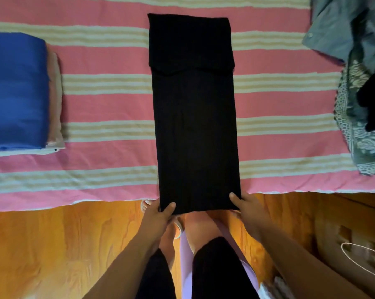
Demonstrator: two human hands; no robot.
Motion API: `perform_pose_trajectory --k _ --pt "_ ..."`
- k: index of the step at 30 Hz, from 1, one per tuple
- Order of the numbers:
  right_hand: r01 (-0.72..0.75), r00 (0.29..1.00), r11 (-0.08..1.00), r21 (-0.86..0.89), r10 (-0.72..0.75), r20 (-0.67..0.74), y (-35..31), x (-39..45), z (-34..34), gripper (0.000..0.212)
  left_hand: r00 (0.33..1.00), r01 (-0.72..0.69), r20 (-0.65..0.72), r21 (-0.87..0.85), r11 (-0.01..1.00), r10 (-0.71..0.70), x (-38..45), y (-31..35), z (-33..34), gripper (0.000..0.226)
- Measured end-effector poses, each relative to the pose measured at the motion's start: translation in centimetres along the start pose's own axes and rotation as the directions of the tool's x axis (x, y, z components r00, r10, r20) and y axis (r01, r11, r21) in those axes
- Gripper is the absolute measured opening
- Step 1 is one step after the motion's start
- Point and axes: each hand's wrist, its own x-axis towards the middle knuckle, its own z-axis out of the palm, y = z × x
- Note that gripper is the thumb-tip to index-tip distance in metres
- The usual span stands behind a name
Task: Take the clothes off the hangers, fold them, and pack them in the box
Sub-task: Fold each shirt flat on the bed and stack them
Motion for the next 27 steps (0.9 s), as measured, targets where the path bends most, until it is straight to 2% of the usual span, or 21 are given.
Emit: perform_pose_trajectory --k 3,6,9,12,15,17,18,20,22,25,27 --pt "-0.004 0.999 0.985 0.174 0.010 -0.036 0.4 -1.5 0.8 0.020 0.999 -0.035 0.006 -0.065 0.997 0.036 -0.5 -0.4 0.4 0.020" --pt "-0.010 0.990 0.976 0.216 0.041 -0.137 0.7 -2.4 1.2 0.018 0.999 -0.037 -0.030 -0.084 0.996 0.034 -1.7 0.2 0.6 0.025" --pt "-0.011 0.979 0.977 0.212 0.054 -0.198 -0.5 -4.3 1.4 0.018 0.993 -0.086 -0.081 -0.013 0.996 0.085 -3.5 2.0 0.2 0.051" --pt "0.029 0.982 0.972 0.232 0.015 -0.188 -5.2 -5.8 1.4 0.019 0.995 -0.098 0.012 -0.193 0.976 0.102 -5.0 7.0 -0.3 0.074" --pt "0.136 0.988 0.901 0.412 -0.092 -0.127 -12.5 -6.3 1.0 0.028 0.977 -0.177 0.056 -0.326 0.929 0.206 -6.0 14.6 -0.4 0.071" --pt "0.208 0.978 0.869 0.448 -0.173 -0.118 -17.0 -5.7 0.4 0.030 0.950 -0.287 -0.004 -0.415 0.863 0.313 -5.7 18.6 -0.7 0.059" --pt "0.246 0.968 0.896 0.369 -0.208 -0.140 -18.4 -5.0 0.1 0.026 0.932 -0.352 -0.077 -0.431 0.831 0.354 -5.2 19.9 -0.9 0.053" --pt "0.297 0.935 0.951 0.086 -0.271 -0.230 -19.3 -2.6 -0.7 0.014 0.893 -0.438 -0.275 -0.351 0.827 0.356 -3.4 20.5 -1.1 0.045" --pt "0.247 0.924 0.956 -0.157 -0.281 -0.261 -18.1 0.0 -1.4 0.010 0.869 -0.394 -0.401 -0.205 0.896 0.290 -1.3 18.7 -0.8 0.040" --pt "0.213 0.942 0.918 -0.335 -0.284 -0.180 -15.0 3.4 -1.6 0.006 0.886 -0.244 -0.402 0.025 0.969 0.234 1.7 14.5 -0.1 0.037" --pt "0.275 0.932 0.874 -0.400 -0.344 -0.110 -14.4 5.1 -1.1 0.011 0.888 -0.221 -0.405 0.038 0.975 0.217 3.0 13.2 0.4 0.038"
